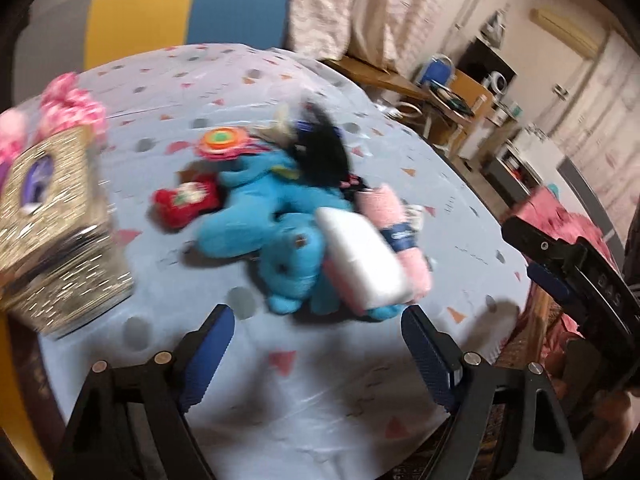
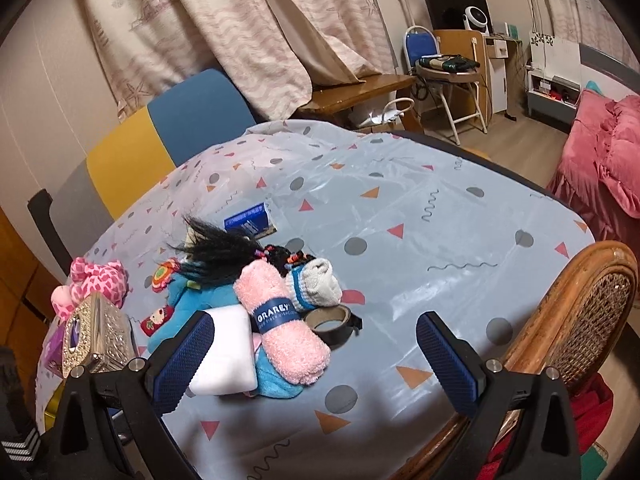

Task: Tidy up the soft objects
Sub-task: 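Grasp the white sponge with the left tool while the right tool grasps the pink towel roll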

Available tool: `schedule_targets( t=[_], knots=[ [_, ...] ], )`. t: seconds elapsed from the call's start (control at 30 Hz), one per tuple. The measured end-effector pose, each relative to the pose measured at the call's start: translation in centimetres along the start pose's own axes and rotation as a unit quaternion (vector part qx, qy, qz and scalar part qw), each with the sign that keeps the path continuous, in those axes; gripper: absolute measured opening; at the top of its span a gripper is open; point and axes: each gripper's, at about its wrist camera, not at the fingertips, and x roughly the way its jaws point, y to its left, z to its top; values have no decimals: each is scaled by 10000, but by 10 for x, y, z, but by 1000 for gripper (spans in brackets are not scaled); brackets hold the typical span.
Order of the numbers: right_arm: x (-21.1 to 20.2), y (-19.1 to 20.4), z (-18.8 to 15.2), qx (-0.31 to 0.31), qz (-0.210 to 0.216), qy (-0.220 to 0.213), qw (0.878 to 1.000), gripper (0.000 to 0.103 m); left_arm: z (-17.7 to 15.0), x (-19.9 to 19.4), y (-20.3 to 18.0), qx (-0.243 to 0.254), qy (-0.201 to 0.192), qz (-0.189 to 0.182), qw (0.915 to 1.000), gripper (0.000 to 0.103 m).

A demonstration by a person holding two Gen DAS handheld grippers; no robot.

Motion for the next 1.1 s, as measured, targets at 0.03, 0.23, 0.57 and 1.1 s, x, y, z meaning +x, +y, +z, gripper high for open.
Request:
schedule_targets(
  t=[0.03,0.23,0.57,1.1],
  knots=[
    [-2,-1,2,5,5,-35,10000,103,4,4,-6,32,60,-43,10000,86],
    [-10,-14,14,93,-81,-198,9997,103,30,43,-41,257,504,182,9982,90],
    [1,-29,12,217,-61,35,9997,103,30,78,-49,655,812,401,9937,54],
    [62,4,12,166,479,1362,9894,99,-61,-3,56,-50,389,359,9986,57]
  ],
)
